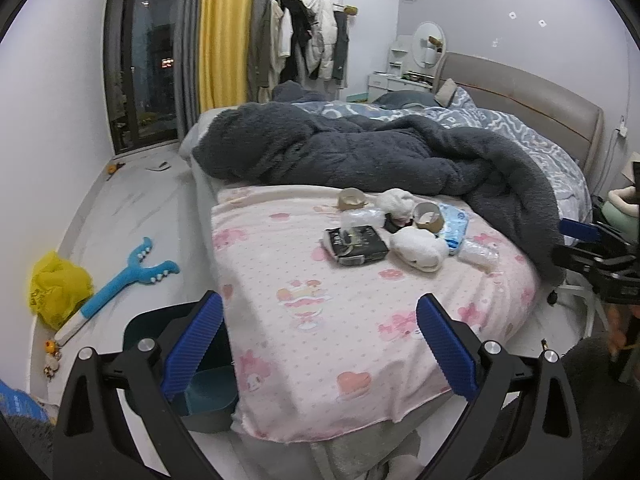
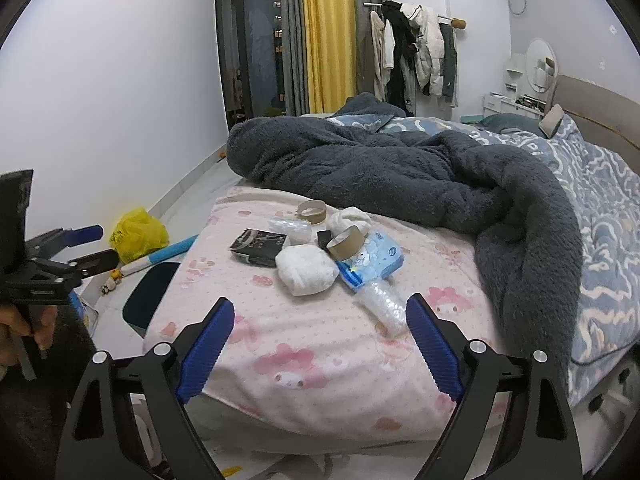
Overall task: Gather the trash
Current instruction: 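Reach the right tool to the bubble-wrap bag and close on it while the left tool approaches the tape roll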
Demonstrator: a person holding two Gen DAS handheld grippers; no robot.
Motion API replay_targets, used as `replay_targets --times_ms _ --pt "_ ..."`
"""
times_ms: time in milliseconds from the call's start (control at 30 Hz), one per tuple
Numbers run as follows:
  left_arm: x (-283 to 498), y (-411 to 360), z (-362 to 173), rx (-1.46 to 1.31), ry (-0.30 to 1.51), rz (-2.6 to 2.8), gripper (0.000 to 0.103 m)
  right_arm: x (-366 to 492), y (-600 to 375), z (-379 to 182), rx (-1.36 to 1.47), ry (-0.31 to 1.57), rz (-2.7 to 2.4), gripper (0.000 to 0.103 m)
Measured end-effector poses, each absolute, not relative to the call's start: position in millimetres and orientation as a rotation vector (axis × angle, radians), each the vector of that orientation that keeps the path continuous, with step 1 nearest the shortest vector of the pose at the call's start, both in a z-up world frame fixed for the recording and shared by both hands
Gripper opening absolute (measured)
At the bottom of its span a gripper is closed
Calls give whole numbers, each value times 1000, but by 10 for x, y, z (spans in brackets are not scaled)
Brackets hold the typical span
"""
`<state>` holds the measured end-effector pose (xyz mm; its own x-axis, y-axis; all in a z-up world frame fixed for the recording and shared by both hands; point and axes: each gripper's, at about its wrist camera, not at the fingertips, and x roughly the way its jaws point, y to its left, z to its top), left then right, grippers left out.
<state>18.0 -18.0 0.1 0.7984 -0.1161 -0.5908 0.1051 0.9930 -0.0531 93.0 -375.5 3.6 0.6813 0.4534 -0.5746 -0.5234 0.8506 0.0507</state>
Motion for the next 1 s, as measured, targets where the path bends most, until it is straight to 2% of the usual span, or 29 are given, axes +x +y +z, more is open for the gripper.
replay_targets --times_ms 167,433,567,1000 --pt "293 -225 -32 -10 654 -137 97 1153 -3717 -81 -155 634 549 79" --pt "540 -372 -82 11 678 -180 95 1434 -3750 -301 -193 677 553 75" --pt "682 -440 -106 23 696 -209 88 1555 -3793 -410 -199 696 561 73" --pt "1248 -817 -139 111 748 -373 83 1906 -3854 -645 -199 747 616 66"
